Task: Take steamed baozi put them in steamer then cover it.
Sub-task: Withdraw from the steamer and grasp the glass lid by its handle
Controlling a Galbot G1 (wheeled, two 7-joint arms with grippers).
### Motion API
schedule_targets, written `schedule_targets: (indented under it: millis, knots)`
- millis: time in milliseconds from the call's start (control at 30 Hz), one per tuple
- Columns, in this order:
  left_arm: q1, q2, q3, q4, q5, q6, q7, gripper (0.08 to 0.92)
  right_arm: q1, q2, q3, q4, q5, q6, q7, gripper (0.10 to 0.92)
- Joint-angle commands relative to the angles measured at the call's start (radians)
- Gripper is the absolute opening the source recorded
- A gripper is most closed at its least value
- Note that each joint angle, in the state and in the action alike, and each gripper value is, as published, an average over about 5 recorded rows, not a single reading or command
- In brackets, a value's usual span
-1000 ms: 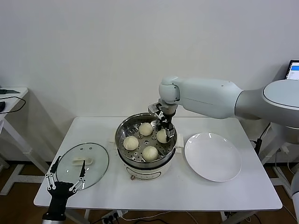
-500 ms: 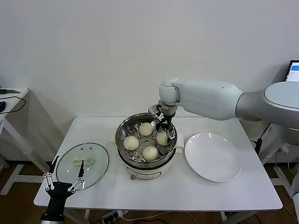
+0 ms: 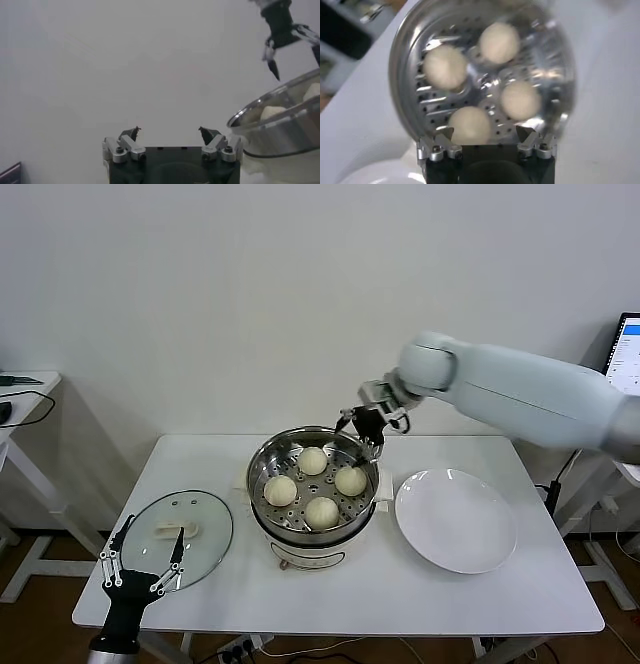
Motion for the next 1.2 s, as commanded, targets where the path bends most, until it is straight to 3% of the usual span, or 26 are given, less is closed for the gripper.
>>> schedule_targets:
  millis: [33,267,500,733,1200]
  knots:
    - [-0.03,0.035,0.011,-0.002,0.169,0.126,-0.041,0.823,-0.42,-0.329,0.464,0.166,0.165,0.189,0.861,0.823]
    - [-0.075,0.053,0.034,0.033,0.263,0.19,-0.07,0.823,-1.088,-0.318,1.127,0.119,0.12,0.332,0.868,0.823]
    - [-0.121,0.06,-0.001,0.107,0.583,0.278,-0.068,0.823,-1.486,-0.157,1.471,0.087,0.049,0.415,0.889,0.823]
    - [-0.169,0.087,-0.013,0.239,0.846,0.347,-0.048,0.823,-1.696,0.04,1.629,0.104,-0.034,0.462,0.847,0.823]
    - [-0.324,0.056,0.04,0.495,1.005,0.32,-0.138,0.823,-1.858,0.34,1.698,0.28,-0.129,0.487,0.831,0.823]
